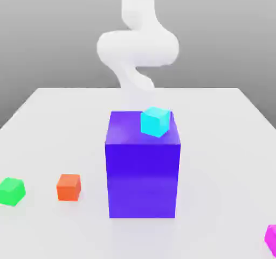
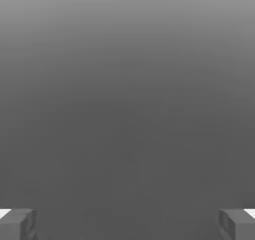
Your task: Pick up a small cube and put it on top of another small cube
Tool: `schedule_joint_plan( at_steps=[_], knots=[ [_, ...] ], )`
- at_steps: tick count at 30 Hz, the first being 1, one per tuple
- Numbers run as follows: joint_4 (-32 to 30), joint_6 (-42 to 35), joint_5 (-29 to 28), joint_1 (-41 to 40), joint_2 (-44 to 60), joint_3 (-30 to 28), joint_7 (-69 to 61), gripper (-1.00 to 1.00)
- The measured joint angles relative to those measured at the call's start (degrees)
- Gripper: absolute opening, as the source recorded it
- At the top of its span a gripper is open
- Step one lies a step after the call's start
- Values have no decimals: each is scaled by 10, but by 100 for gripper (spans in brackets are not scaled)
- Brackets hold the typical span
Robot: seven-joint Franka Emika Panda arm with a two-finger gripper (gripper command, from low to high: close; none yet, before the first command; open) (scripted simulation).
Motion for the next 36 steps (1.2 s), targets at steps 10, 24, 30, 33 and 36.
schedule_joint_plan(
  at_steps=[10,24,30,33,36],
  knots=[
    [22,48,54,123,212,-22,-216,0],
    [50,120,54,227,499,23,-460,0],
    [61,153,-13,262,618,40,-519,0],
    [72,186,-36,276,679,38,-529,0],
    [84,226,-42,281,733,34,-528,-100]
  ],
)
